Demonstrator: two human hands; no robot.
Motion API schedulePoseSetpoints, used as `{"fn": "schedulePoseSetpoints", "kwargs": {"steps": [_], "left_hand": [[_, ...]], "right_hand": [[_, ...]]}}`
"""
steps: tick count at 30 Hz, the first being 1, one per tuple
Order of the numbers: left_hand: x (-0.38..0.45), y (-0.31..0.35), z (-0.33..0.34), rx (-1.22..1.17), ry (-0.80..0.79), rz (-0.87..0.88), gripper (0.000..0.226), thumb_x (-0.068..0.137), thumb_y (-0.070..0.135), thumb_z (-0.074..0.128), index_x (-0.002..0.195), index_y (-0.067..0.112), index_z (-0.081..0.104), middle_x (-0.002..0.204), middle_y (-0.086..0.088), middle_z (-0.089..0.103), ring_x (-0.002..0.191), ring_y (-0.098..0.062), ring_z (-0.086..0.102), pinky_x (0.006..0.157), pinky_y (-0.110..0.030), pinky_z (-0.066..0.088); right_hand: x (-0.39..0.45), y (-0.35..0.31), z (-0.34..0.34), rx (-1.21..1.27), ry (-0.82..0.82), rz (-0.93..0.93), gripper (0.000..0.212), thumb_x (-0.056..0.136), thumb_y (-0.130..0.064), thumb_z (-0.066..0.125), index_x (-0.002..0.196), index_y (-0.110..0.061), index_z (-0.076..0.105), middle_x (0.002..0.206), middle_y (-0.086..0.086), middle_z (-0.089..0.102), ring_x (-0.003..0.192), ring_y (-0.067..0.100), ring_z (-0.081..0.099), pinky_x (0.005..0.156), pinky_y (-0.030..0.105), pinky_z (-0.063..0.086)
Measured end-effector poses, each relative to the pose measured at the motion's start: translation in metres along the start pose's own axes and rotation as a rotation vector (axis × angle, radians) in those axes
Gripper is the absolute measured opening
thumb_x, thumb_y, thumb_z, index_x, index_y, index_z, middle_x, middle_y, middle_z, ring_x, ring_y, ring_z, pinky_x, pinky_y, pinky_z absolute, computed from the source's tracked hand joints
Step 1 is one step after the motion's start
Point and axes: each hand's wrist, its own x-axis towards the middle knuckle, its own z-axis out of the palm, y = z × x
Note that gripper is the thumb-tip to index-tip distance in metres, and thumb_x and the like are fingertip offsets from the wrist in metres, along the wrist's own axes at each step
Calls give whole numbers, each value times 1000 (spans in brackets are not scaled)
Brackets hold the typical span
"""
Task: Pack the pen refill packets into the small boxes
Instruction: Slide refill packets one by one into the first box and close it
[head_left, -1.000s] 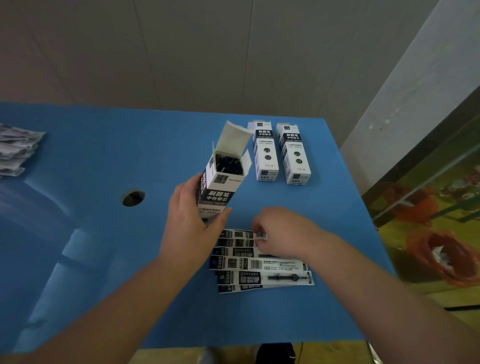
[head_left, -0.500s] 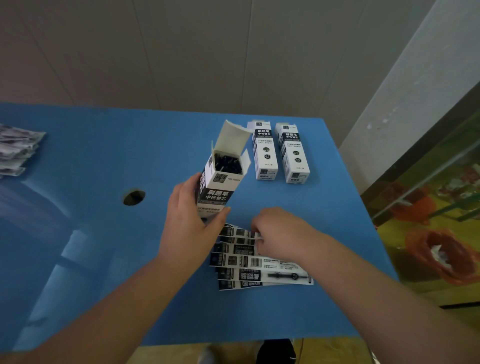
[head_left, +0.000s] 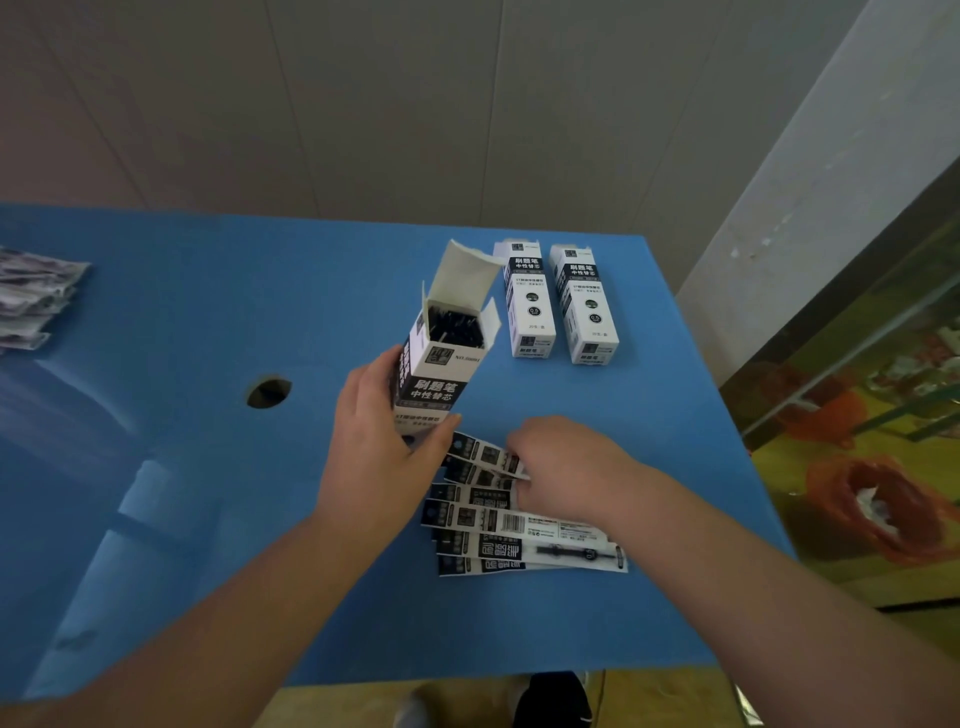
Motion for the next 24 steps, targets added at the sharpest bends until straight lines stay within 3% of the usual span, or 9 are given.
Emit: {"fn": "schedulePoseSetpoints", "kwargs": {"steps": [3, 6, 8, 10, 14, 16, 20, 22, 24], "left_hand": [[-1, 0, -2, -6, -11, 13, 67, 83, 22, 79, 141, 29, 45, 118, 24, 46, 120, -5, 46, 96, -39, 53], [-2, -1, -4, -5, -12, 24, 68, 84, 23, 79, 141, 30, 44, 117, 27, 43, 121, -5, 45, 92, -24, 52], [-2, -1, -5, -4, -4, 22, 67, 84, 23, 78, 141, 30, 44, 117, 25, 43, 121, -4, 45, 88, -13, 47], [-2, -1, -5, -9, -3, 12, 66, 84, 24, 78, 140, 31, 43, 117, 25, 43, 120, -3, 45, 87, -6, 43], [-3, -1, -6, -8, -6, 24, 67, 84, 24, 79, 141, 30, 43, 118, 23, 45, 121, -5, 45, 99, -25, 46], [-2, -1, -7, -8, -8, 21, 68, 84, 23, 79, 141, 31, 43, 117, 28, 43, 121, -4, 45, 100, -28, 46], [-2, -1, -7, -10, -3, 8, 67, 85, 24, 79, 142, 28, 44, 120, 18, 47, 121, -3, 44, 102, -34, 47], [-2, -1, -6, -15, -4, -1, 68, 85, 24, 78, 143, 27, 44, 122, 15, 47, 122, -4, 44, 103, -36, 48], [-2, 0, -5, -21, -9, 5, 68, 85, 24, 79, 143, 27, 44, 122, 15, 47, 123, -7, 45, 104, -39, 48]], "right_hand": [[-3, 0, -5, -1, -22, -10, 11, 87, -24, 60, 87, -14, 55, 81, -1, 50, 79, 22, 55, 63, 32, 45], [-6, 3, -17, 7, -23, -3, 22, 92, -29, 61, 76, -19, 49, 75, -4, 48, 73, 19, 51, 57, 31, 36], [-8, 6, -26, 47, -25, 19, 30, 93, -36, 64, 72, -19, 50, 73, -3, 51, 67, 16, 49, 55, 31, 37], [-8, 8, -33, 83, -21, 42, 29, 91, -40, 66, 80, -14, 61, 76, 3, 59, 70, 19, 55, 61, 32, 44], [-7, 18, -41, 192, 22, 97, 30, 85, -45, 72, 87, -15, 72, 82, 6, 68, 79, 24, 65, 68, 34, 52], [-7, 22, -48, 234, 57, 119, 32, 84, -47, 73, 89, -15, 73, 83, 7, 69, 80, 25, 66, 68, 35, 53], [-11, 24, -60, 326, 79, 147, 37, 83, -48, 75, 88, -11, 73, 77, 9, 64, 69, 27, 58, 59, 30, 41], [-13, 21, -63, 320, 51, 154, 37, 83, -46, 76, 83, -9, 71, 66, 5, 55, 58, 18, 47, 56, 29, 36], [-14, 20, -65, 310, 44, 161, 32, 84, -45, 76, 82, -13, 73, 67, 5, 58, 58, 14, 49, 55, 28, 37]]}}
